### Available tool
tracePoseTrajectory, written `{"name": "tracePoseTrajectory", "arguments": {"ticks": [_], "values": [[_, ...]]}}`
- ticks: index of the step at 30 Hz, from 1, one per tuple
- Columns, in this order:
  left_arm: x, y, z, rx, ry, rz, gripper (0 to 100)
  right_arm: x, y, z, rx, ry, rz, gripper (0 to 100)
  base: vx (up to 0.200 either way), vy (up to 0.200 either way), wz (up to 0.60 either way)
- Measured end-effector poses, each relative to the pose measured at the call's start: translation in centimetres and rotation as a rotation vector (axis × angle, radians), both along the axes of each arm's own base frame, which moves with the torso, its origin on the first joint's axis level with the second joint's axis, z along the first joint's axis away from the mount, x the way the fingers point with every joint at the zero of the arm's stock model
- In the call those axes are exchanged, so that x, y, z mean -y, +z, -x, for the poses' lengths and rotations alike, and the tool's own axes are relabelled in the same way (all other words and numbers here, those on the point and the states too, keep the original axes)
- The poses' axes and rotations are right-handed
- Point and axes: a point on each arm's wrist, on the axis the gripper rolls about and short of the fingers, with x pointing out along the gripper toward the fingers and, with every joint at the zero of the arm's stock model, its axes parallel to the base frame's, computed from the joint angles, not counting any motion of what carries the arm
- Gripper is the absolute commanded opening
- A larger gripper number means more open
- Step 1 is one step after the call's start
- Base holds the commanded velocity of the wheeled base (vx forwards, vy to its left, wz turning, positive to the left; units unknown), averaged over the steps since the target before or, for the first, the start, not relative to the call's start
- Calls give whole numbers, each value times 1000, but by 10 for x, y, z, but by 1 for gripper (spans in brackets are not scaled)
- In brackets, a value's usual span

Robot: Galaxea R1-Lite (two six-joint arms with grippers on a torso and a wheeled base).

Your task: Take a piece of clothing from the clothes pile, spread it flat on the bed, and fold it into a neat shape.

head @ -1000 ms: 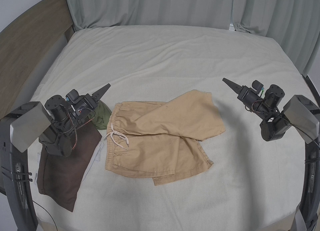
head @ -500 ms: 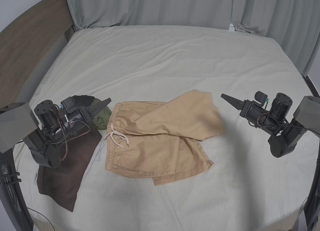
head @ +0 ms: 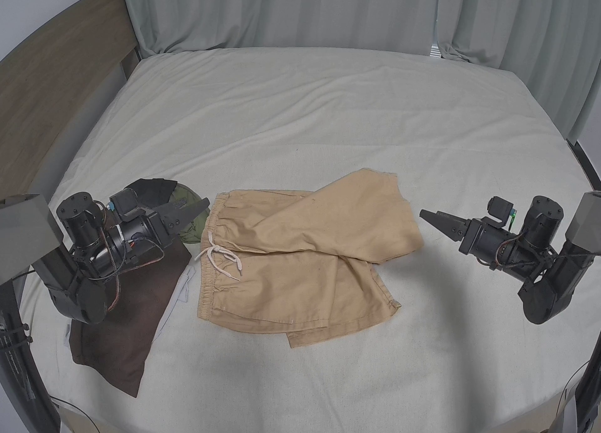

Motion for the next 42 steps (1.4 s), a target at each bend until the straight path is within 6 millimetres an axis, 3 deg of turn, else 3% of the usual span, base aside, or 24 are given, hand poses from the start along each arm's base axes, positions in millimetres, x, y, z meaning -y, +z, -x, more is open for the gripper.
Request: {"name": "tracePoseTrajectory", "arguments": {"ticks": [20, 42], "values": [[0, -3, 27, 18, -68, -89, 100, -15, -20, 35, -124, 36, 34, 100, 0, 0, 0], [0, -22, 40, -44, -74, -125, 100, -18, -44, 35, -212, 45, 51, 100, 0, 0, 0]]}}
